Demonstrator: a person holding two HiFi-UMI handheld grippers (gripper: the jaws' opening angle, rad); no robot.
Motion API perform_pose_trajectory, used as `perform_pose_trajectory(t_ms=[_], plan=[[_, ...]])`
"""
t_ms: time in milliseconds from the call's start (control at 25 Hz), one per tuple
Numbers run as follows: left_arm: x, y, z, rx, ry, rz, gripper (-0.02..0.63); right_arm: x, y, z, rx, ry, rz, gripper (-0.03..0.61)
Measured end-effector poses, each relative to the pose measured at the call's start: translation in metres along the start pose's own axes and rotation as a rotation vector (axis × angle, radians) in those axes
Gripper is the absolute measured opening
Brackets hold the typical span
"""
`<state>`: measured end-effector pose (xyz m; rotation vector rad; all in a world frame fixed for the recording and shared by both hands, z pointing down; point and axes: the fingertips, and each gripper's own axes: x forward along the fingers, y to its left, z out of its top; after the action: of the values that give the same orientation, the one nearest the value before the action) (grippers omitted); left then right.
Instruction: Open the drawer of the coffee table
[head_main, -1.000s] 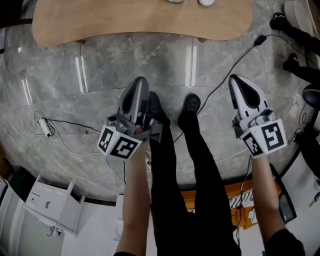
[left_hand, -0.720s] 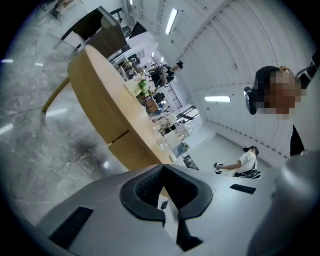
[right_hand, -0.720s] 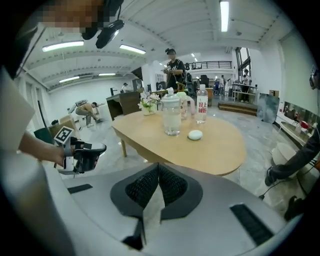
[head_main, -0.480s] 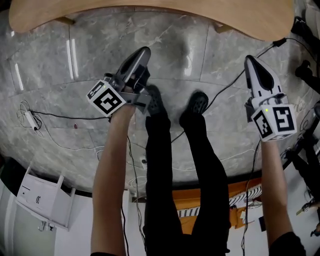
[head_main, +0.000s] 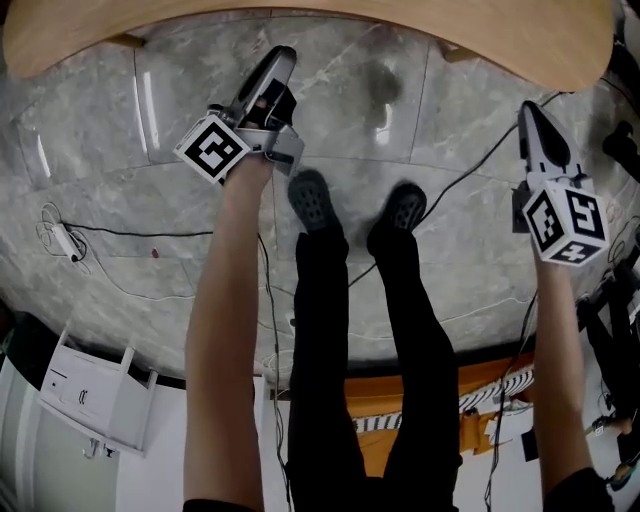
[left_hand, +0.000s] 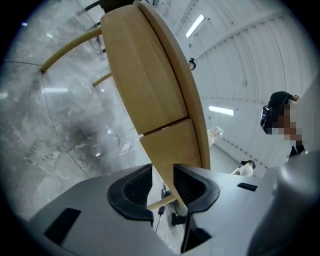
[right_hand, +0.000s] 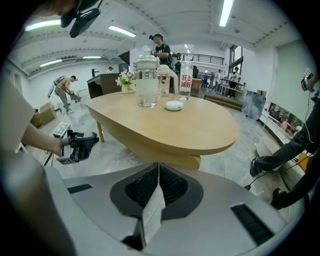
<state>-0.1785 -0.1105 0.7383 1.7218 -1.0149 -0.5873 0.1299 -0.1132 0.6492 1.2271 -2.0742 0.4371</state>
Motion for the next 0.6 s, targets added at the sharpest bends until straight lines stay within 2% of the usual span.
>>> perform_pose_trajectory(t_ms=[120, 160, 200, 360, 480, 600], plan=[[0.008, 0.005, 0.010, 0.067, 0.034, 0.019, 0.189, 0.002, -0.007, -0.004, -0.030, 0.009, -0.008, 0.014], [0.011, 0.005, 0.013, 0.108, 0.056, 0.026, 0.218, 0.002, -0.009, -0.003, -0.037, 0.006, -0.011, 0.062], [0.015, 0.005, 0.015, 0.154, 0.081, 0.027, 0.252, 0.003, -0.011, -0.002, -0.041, 0.002, -0.013, 0.143], [0.032, 0.009, 0.025, 0.314, 0.180, 0.020, 0.344, 0.012, -0.010, 0.005, -0.063, -0.014, -0.003, 0.226], [0.039, 0.014, 0.023, 0.360, 0.246, 0.024, 0.396, 0.014, -0.007, 0.001, -0.083, -0.016, -0.015, 0.242], [0.049, 0.018, 0.023, 0.380, 0.290, 0.020, 0.420, 0.018, -0.012, -0.007, -0.075, -0.001, -0.049, 0.265]])
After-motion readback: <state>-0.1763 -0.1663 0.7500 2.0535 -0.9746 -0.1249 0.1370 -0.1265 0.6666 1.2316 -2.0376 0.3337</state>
